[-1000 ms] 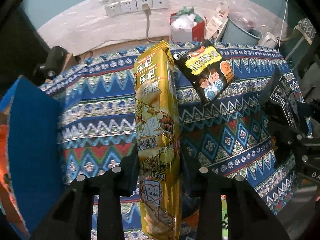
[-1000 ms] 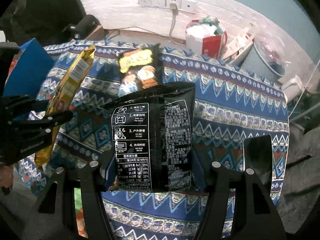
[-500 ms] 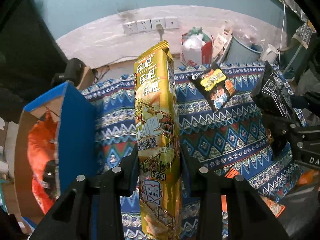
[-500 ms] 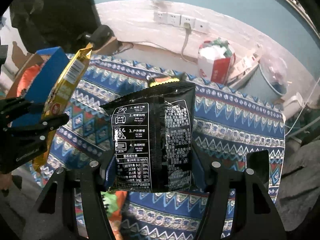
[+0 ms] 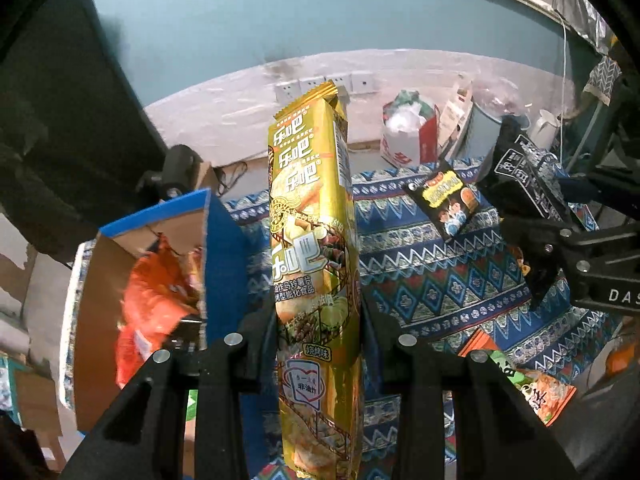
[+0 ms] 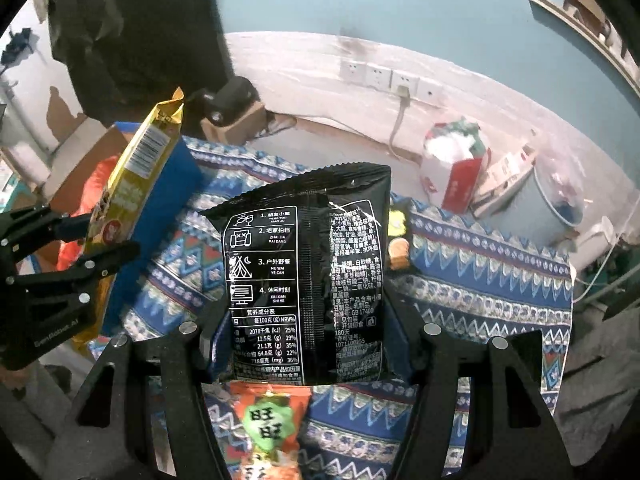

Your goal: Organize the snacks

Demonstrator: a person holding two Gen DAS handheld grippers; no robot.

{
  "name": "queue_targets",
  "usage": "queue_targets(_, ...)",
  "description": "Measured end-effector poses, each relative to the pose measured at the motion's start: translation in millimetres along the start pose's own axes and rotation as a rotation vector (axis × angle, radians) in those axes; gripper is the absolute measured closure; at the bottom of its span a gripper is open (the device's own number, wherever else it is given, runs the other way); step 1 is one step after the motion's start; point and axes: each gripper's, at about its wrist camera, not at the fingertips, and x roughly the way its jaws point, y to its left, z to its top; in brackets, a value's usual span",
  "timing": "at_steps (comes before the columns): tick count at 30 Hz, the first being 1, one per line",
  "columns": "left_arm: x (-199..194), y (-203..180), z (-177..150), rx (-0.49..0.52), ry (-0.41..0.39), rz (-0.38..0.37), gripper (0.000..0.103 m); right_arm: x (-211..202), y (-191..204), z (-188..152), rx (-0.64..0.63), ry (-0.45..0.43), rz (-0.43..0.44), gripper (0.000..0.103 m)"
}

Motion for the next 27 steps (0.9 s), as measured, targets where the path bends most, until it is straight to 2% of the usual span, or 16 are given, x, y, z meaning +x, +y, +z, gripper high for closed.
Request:
queue_targets(11, -22.1, 35.6, -4.8, -0.05, -0.05, 0.044, 0.066, -1.2, 43.8, 26.2, -0.048, -0.027, 0.052, 0.04)
queue_targets(27, -28.8, 110.5, -28.5, -0.169, -0.048, 0.123, 0.066, 19.2, 105.9, 58.9, -0.104, -0.024, 0.132, 0.04)
